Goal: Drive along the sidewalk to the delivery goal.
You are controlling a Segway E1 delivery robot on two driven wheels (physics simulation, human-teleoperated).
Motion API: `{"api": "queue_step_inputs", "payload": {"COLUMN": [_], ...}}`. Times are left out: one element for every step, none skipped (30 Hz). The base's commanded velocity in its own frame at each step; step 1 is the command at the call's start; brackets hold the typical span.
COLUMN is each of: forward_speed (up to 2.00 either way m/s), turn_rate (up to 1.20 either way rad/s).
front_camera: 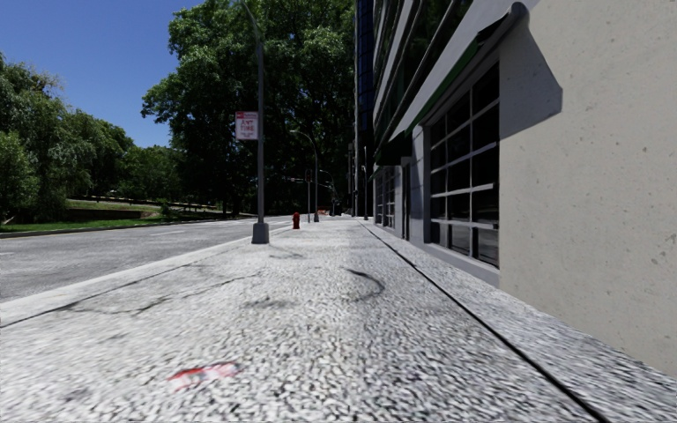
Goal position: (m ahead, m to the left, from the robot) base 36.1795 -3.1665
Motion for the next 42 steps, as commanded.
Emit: {"api": "queue_step_inputs", "payload": {"forward_speed": [2.0,2.0,2.0,2.0,2.0,2.0,2.0,2.0,2.0,2.0,2.0,2.0,2.0,2.0,2.0,2.0,2.0,2.0,2.0,2.0,2.0,2.0,2.0,2.0,2.0,2.0,2.0,2.0,2.0,2.0,2.0,2.0,2.0,2.0,2.0,2.0,2.0,2.0,2.0,2.0,2.0,2.0], "turn_rate": [0.0,0.0,0.0,0.0,0.0,0.0,0.0,0.0,0.0,0.0,0.0,0.0,0.0,0.0,0.0,0.0,0.0,0.0,0.0,0.0,0.0,0.0,0.0,0.0,0.0,0.0,0.0,0.0,0.0,0.0,0.0,0.0,0.0,0.0,0.0,0.0,0.0,0.0,0.0,0.0,0.0,0.0]}}
